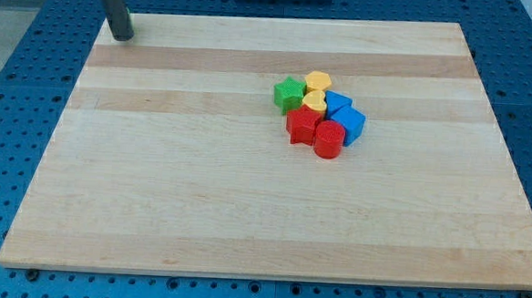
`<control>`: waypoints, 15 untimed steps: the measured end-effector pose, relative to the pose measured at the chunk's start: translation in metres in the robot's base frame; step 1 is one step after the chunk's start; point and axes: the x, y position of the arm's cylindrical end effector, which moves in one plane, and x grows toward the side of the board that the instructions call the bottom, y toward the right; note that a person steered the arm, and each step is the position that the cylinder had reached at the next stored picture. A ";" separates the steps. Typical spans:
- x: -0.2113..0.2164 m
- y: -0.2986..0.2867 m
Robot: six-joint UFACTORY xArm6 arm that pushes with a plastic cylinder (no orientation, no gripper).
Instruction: Push blue triangle above yellow hexagon
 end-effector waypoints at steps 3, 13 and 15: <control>0.089 0.052; 0.202 0.442; 0.147 0.406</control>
